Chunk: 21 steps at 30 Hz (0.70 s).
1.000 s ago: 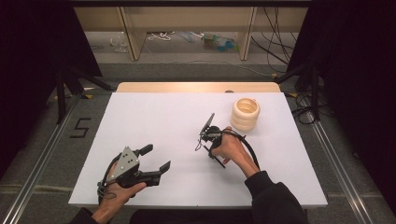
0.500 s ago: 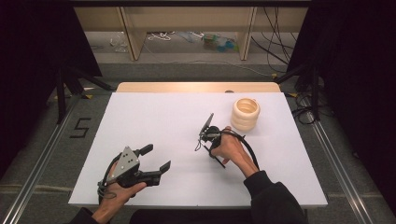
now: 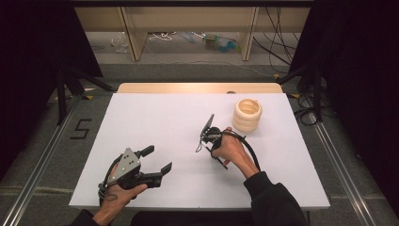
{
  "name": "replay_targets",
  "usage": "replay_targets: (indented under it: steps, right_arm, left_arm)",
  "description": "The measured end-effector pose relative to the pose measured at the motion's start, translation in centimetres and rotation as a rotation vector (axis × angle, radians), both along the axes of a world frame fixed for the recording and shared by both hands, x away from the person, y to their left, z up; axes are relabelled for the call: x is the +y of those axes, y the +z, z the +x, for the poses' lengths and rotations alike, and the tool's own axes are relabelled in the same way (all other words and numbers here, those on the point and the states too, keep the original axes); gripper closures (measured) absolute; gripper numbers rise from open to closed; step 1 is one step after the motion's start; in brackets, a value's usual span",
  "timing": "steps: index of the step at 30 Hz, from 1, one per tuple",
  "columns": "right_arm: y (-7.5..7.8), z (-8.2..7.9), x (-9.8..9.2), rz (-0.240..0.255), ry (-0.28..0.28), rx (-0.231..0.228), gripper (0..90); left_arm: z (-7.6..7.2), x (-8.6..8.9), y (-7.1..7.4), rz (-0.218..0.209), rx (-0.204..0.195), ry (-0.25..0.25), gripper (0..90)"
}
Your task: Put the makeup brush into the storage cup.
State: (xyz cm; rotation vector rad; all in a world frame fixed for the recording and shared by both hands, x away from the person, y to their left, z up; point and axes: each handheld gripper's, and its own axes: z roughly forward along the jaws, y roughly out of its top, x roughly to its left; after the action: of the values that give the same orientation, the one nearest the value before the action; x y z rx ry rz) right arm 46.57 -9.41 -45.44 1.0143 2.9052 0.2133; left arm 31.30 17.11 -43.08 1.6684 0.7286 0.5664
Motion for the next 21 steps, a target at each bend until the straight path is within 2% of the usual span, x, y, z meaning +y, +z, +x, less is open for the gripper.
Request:
replay_targets:
  steps: [7, 8, 10, 11, 13, 16, 17, 21]
  right_arm:
    - [0.05, -0.02, 0.04, -0.002, -0.024, 0.013, 83.9]
    - [-0.02, 0.05, -0.08, 0.002, -0.005, 0.005, 84.2]
    - [-0.02, 0.06, -0.09, 0.002, -0.006, 0.005, 84.6]
    - [0.1, 0.0, 0.04, 0.001, -0.029, 0.021, 84.9]
    - [0.0, 0.03, -0.02, -0.001, -0.012, 0.007, 85.3]
    - [0.0, 0.01, -0.02, -0.002, -0.011, 0.006, 85.4]
    - [0.0, 0.01, -0.01, -0.002, -0.011, 0.006, 85.5]
    - [-0.01, 0.02, 0.0, -0.003, -0.004, 0.001, 85.5]
  left_arm:
    - [-0.02, -0.01, 0.0, -0.001, 0.001, 0.0, 15.8]
    - [-0.02, -0.01, 0.0, -0.001, 0.001, 0.0, 15.8]
    - [-0.02, -0.02, 0.0, -0.001, 0.001, 0.0, 15.8]
    - [-0.02, -0.02, 0.0, 0.0, 0.001, 0.0, 15.8]
    - [-0.03, -0.03, 0.0, -0.001, 0.001, 0.0, 15.8]
    - [0.02, 0.02, 0.02, 0.008, -0.007, -0.004, 15.8]
    - [-0.05, -0.04, -0.01, -0.003, 0.004, 0.001, 15.8]
    - [-0.02, -0.02, -0.01, 0.0, 0.001, -0.001, 15.8]
